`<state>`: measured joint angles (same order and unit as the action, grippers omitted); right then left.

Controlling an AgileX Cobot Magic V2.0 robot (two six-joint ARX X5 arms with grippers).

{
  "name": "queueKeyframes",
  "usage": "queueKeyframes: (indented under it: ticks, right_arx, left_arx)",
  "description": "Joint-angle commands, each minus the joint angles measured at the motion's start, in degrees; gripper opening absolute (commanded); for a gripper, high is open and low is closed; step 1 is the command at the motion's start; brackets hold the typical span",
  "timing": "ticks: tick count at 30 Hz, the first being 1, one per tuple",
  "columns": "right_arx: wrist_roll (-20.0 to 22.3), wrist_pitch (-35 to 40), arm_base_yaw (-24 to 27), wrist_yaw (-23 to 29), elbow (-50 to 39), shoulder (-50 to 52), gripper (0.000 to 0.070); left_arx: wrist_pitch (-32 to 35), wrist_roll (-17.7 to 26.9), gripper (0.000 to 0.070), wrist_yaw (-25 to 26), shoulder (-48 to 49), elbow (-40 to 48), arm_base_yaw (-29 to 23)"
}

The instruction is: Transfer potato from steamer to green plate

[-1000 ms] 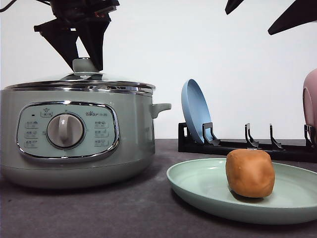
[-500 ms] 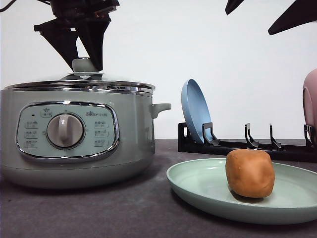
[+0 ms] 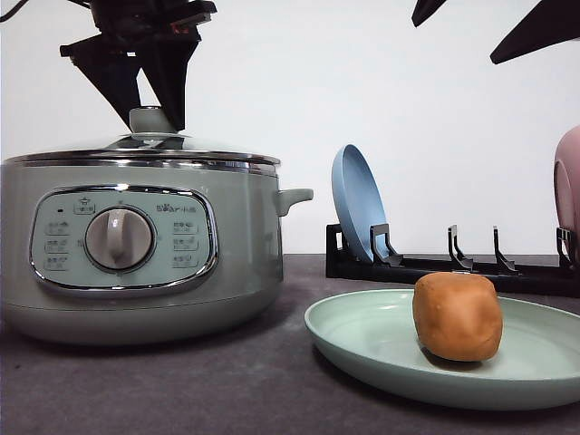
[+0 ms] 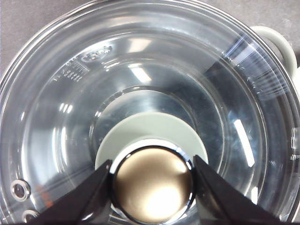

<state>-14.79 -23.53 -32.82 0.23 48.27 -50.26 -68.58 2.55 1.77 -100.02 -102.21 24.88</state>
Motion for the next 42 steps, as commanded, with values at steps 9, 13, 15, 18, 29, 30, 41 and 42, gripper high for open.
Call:
queueKeyframes:
  ticks: [9, 13, 15, 18, 29, 30, 41, 42]
  right_arx:
    - [0.7, 0.3, -0.3, 0.2, 0.9, -0.2, 0.0589]
    - [0.7, 0.3, -0.3, 0.2, 0.9, -0.2, 0.0589]
    - [0.7, 0.3, -0.3, 0.2, 0.9, -0.2, 0.0589]
    - [0.7, 0.3, -0.3, 0.2, 0.9, -0.2, 0.0589]
    - [0.7, 0.3, -0.3, 0.2, 0.9, -0.2, 0.0589]
    - [0.7, 0.3, -0.3, 0.2, 0.9, -0.2, 0.0589]
    - [0.7, 0.3, -0.3, -0.2, 0.9, -0.2, 0.0589]
    - [0.7, 0.3, -0.3, -0.3, 0.9, -0.2, 0.0589]
  left_arx:
    - [-0.7, 1.1, 0.0001, -0.6, -1.6, -0.5, 0.4]
    - [-0.7, 1.0, 0.0001, -0.6, -1.6, -0.5, 0.4]
    - [-0.7, 0.9, 0.0024, -0.5, -1.6, -0.5, 0.4]
    - [-0.7, 0.9, 0.0250, -0.5, -1.6, -0.5, 0.4]
    - [-0.7, 0.4, 0.0396, -0.5, -1.5, -0.5, 0.4]
    - [-0.7, 0.4, 0.0401, -0.5, -1.5, -0.5, 0.4]
    - [-0.7, -0.3, 0.0650, -0.5, 1.7, -4.6, 0.4]
    - [-0.8, -0.4, 0.0648, -0.5, 2.3, -5.2, 0.4]
